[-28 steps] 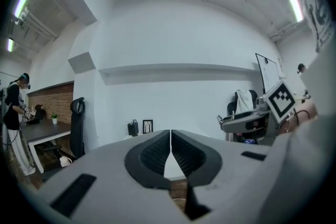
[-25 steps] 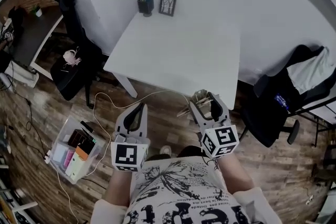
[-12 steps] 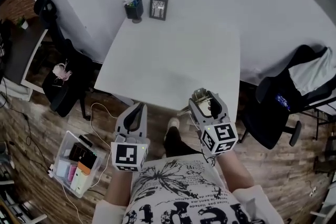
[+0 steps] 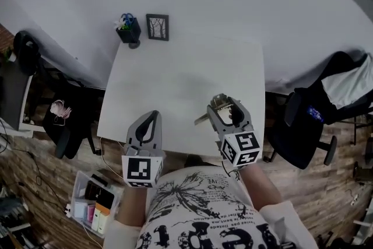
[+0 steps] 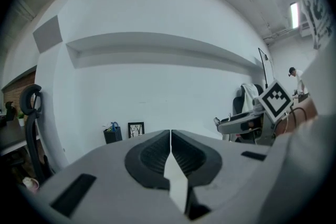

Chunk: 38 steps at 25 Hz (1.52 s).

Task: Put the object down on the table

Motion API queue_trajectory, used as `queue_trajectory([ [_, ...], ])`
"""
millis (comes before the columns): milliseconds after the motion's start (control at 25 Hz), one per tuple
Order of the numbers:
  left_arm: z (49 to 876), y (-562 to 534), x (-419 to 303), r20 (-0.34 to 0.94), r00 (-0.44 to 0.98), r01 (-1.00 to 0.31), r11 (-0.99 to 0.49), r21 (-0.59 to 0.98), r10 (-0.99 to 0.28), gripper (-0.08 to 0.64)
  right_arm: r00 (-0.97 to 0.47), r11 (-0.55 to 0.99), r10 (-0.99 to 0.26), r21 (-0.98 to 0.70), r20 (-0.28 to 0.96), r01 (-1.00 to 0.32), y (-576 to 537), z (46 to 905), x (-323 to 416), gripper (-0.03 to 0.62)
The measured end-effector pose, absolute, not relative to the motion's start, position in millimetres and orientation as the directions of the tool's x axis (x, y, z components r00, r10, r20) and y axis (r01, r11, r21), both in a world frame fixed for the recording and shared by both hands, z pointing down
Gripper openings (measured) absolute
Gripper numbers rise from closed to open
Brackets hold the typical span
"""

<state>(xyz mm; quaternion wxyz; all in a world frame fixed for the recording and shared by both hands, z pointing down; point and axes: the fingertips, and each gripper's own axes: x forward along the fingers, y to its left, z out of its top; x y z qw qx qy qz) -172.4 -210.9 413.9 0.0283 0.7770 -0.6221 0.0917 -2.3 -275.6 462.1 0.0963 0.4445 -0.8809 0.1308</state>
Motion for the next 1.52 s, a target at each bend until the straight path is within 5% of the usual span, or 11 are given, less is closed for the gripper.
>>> queue_trajectory([
  [880,467,-323,-249,0.245,0.449,-0.887,-0.462,0.003,-0.859,0.012,-0.337,0.37,-0.669,-0.097,0.663,-0.924,-346,602,-76,0.281],
  [1520,509,-332,-289,0.313,0.452,-0.886,-0.461,0.051,-0.835,0.012,-0.21,0.316,-0.544,-0.034,0.812,-0.948,-363,689,-101,0.282],
])
